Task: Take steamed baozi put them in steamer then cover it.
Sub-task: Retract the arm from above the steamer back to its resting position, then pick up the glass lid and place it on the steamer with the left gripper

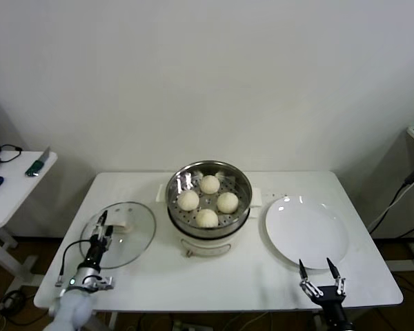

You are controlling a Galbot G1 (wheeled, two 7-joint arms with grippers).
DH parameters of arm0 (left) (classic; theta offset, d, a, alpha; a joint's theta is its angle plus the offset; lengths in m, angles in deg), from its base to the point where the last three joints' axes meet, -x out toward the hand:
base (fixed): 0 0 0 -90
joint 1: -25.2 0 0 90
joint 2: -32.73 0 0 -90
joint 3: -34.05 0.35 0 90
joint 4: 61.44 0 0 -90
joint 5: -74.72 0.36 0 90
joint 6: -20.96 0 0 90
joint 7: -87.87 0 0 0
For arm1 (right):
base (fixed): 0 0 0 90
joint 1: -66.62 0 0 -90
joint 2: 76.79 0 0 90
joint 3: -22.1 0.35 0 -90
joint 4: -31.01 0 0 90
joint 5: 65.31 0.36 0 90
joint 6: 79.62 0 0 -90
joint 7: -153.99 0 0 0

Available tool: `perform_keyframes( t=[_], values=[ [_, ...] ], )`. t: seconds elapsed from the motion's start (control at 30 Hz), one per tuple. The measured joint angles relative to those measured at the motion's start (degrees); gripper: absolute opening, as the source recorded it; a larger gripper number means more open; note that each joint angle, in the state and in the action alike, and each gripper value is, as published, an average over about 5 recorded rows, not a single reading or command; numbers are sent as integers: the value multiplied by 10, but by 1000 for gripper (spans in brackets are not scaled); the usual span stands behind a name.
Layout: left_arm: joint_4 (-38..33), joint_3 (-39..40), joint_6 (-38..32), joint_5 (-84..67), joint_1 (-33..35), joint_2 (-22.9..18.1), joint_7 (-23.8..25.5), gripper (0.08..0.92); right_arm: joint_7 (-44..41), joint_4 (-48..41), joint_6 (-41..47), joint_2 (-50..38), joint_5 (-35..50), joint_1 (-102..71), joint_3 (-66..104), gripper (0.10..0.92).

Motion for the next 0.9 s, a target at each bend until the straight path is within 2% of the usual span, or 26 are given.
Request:
perform_keyframes(
  t=[0.4, 0.5, 0.73, 0.9],
  values=[
    [16, 6, 4, 10, -13, -6, 1, 291, -1, 0, 0, 2, -3, 3, 0, 823],
    [17, 5, 5, 11, -13, -6, 1, 227, -2, 0, 0, 2, -2, 3, 0, 823],
    [8, 6, 11, 9, -11, -4, 3, 147, -2, 2, 0, 2, -2, 3, 0, 823],
    [-14, 10, 22, -1, -4, 2, 10, 138, -2, 6, 0, 1, -2, 2, 2, 823]
  ],
)
